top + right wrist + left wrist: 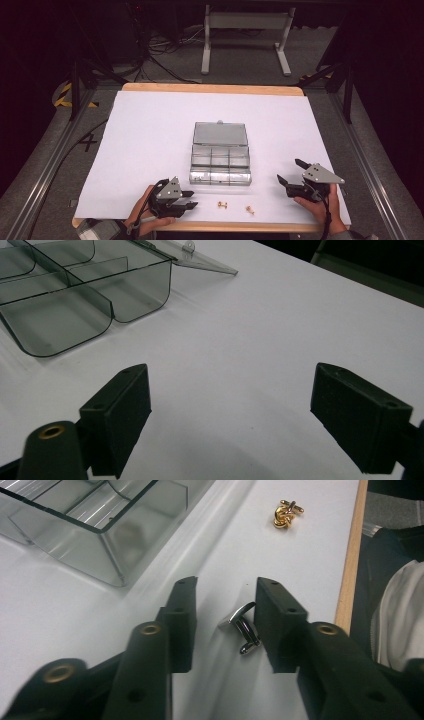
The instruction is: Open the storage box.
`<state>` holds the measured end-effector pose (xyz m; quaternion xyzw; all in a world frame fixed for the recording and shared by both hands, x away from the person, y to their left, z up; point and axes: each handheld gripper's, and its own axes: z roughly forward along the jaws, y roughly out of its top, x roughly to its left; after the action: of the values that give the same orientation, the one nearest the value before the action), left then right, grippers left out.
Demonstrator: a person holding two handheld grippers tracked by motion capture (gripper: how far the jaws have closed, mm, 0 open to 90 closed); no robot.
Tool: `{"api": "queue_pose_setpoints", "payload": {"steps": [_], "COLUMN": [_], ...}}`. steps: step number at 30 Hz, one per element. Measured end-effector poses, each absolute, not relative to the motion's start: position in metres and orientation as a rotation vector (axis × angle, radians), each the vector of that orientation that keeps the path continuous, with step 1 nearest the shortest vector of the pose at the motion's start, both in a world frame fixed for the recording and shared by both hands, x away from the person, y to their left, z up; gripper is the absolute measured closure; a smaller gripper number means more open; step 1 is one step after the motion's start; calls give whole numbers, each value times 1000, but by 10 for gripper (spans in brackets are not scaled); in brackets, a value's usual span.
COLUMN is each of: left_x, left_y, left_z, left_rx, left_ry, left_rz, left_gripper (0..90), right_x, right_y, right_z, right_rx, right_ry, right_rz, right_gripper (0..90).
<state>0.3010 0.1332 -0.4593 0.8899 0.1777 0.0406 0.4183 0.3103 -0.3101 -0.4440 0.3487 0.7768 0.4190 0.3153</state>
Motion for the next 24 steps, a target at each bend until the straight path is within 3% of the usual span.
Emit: {"api": "queue_pose_setpoints", "payload": {"steps": [2, 4, 24], "left_x": [301, 301, 305], "left_y": [133, 132, 137], "left_z": [-459, -459, -448], "left_rx": [2234, 2236, 2202], "left_ry": [458, 449, 406], "left_rz": [101, 102, 143], "left_gripper": [748, 768, 789], "right_x": [311, 311, 310], "right_y": [-310, -310, -312], "right_z": [-444, -444, -444], "right_rx": [915, 916, 926], "right_ry": [2052, 2053, 2043], "right_rz": [1099, 1098, 1124], "right_gripper": [169, 169, 169]}}
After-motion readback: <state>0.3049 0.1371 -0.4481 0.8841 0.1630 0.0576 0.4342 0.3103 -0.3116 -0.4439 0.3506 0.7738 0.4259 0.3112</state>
